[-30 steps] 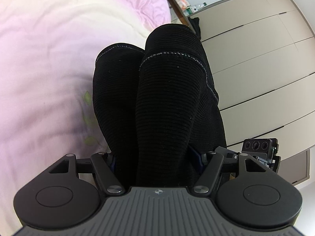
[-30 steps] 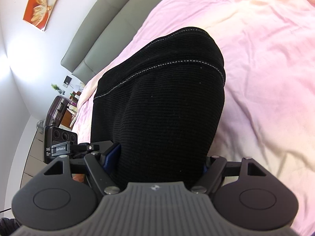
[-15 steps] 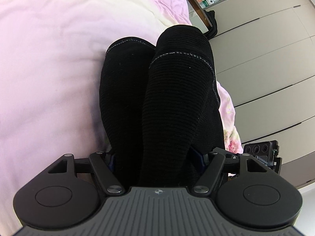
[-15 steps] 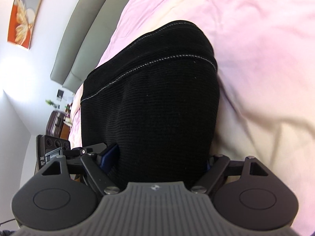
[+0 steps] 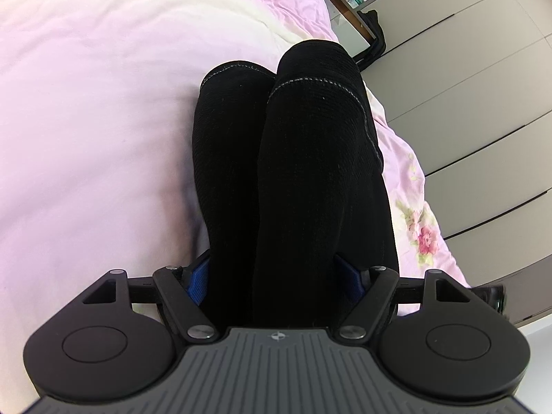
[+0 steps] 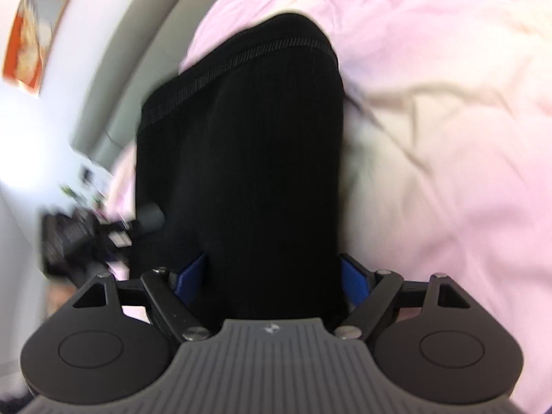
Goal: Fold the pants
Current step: 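Lower the folded bundle onto the bed and open both grippers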
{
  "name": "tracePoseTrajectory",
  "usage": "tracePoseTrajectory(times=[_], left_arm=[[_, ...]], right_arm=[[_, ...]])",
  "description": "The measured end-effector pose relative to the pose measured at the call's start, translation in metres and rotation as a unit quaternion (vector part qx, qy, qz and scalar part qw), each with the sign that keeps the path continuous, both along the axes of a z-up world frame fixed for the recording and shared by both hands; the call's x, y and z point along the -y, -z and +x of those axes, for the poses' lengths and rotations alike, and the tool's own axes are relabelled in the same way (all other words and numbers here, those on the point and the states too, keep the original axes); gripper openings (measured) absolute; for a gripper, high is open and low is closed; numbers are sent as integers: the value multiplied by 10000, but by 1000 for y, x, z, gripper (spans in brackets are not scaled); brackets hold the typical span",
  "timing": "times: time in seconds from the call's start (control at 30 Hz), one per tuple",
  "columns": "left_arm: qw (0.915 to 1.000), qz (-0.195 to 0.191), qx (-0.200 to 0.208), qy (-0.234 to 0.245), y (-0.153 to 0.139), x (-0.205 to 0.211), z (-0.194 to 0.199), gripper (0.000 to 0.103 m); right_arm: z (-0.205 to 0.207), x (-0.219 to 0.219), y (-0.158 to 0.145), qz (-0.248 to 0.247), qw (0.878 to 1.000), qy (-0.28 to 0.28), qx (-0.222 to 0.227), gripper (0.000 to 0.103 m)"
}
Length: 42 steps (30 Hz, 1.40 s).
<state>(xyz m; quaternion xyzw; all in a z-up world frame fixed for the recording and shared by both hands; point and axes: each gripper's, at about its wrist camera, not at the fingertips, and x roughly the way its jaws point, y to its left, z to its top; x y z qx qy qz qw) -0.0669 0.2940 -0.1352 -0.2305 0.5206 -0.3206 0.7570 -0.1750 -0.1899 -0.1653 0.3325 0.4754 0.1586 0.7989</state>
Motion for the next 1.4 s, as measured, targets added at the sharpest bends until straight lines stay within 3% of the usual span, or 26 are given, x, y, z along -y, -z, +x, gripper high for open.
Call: tracePoseTrajectory(times=[0.07, 0.23, 0.33, 0.47, 0.53, 0.63, 0.73, 0.83, 0.9, 1.0, 1.13, 1.23, 1.27, 1.37, 1.4], left_arm=[[9999, 118, 64, 0, -6, 2, -1, 85], [9988, 442, 227, 5, -14, 1, -13, 86], [9980, 602, 186, 87, -17, 3, -17, 86], [9944, 892, 550, 153, -33, 4, -23, 76], [9886, 1160, 948, 172, -49, 9, -25, 74], [9732, 1535, 1707, 135, -80, 20, -27, 74], [9612, 1483, 2323, 75, -104, 34, -22, 74], [9536, 1501, 2586, 345, -115, 59, -8, 74], [9454, 1505, 2841, 536, -116, 78, -3, 72], [9370, 1452, 3044, 909, -106, 104, 7, 70], [9283, 2130, 2922, 865, -70, 122, 27, 49], [9312, 2209, 2818, 687, -48, 108, 36, 38], [9320, 2227, 2788, 636, -42, 100, 38, 33], [9450, 2019, 2527, 492, -22, 77, 48, 21], [9512, 1885, 2415, 360, -19, 69, 51, 16]], right_arm=[[-12, -10, 3, -247, 9996, -126, -32, 67], [-27, -15, 4, -290, 9994, -95, -175, 53], [-28, -34, 0, -687, 9964, -265, -410, 36], [-37, -28, -14, -658, 9969, -177, -384, 35], [-49, -20, -27, -803, 9965, -198, -136, 35], [-53, -19, -56, -1251, 9914, -110, 357, 36], [-39, -14, -75, -1503, 9860, 7, 718, 41], [-20, -3, -94, -1147, 9887, -76, 962, 41], [-13, 5, -110, -1060, 9846, 168, 1382, 42], [15, 3, -113, -1221, 9788, 512, 1560, 42], [72, -18, -87, -2116, 9648, 718, 1389, 38], [104, -37, -58, -2134, 9651, 743, 1322, 40], [112, -49, -49, -2218, 9626, 761, 1357, 49], [118, -87, -36, -2970, 9396, 549, 1611, 65], [117, -99, -33, -3255, 9292, 496, 1680, 66]])
